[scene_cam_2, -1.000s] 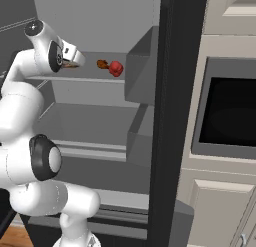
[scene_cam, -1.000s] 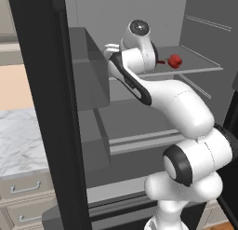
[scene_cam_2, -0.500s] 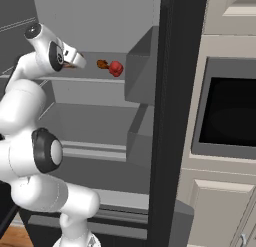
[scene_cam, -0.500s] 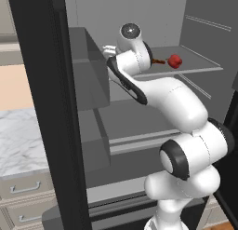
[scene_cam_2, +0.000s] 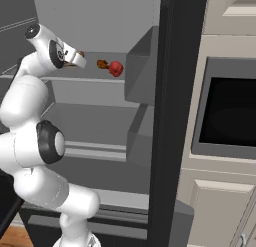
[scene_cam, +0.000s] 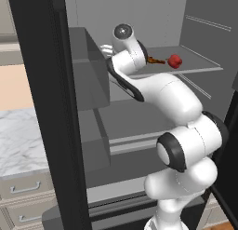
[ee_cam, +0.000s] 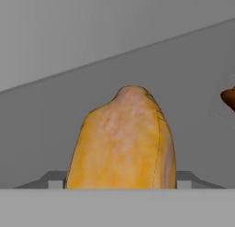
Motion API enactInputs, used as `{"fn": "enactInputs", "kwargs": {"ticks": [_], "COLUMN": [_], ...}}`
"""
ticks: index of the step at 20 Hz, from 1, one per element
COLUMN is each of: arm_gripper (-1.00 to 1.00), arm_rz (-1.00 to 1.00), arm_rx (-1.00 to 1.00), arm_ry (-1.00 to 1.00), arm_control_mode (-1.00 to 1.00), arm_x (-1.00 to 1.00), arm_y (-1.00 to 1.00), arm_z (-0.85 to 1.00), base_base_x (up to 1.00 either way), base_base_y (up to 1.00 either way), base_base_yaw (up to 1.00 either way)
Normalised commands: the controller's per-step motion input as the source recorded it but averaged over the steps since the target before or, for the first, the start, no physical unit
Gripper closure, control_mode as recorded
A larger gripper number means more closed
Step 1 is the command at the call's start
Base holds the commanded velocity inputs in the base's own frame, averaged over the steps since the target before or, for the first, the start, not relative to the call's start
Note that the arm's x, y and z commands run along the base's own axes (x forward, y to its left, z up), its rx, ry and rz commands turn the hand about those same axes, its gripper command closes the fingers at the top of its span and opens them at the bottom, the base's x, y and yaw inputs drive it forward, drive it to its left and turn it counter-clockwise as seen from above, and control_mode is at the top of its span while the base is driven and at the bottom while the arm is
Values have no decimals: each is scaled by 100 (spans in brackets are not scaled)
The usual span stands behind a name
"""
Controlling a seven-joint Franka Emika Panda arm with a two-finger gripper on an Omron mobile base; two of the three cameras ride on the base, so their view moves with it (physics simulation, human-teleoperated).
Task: Place one bell pepper and one chicken drumstick in each tupperware on the nearby counter, to pack two identical lunches.
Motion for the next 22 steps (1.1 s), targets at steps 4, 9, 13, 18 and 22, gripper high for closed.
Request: {"fn": "enactInputs", "kwargs": {"ticks": [4, 9, 13, 18, 22], "arm_gripper": [100, 100, 100, 100, 100], "arm_rz": [-1, 0, 1, 12, 19], "arm_rx": [0, 0, 0, 5, 2], "arm_ry": [-6, -18, -12, -5, -2], "arm_control_mode": [-100, -100, -100, -100, -100], "arm_x": [-22, -60, -94, -99, -100], "arm_y": [-8, -27, -34, -52, -49], "arm_z": [-16, -11, 4, 25, 29], "base_base_x": [0, 0, 0, 0, 0], "base_base_y": [0, 0, 0, 0, 0], "base_base_yaw": [0, 0, 0, 0, 0]}}
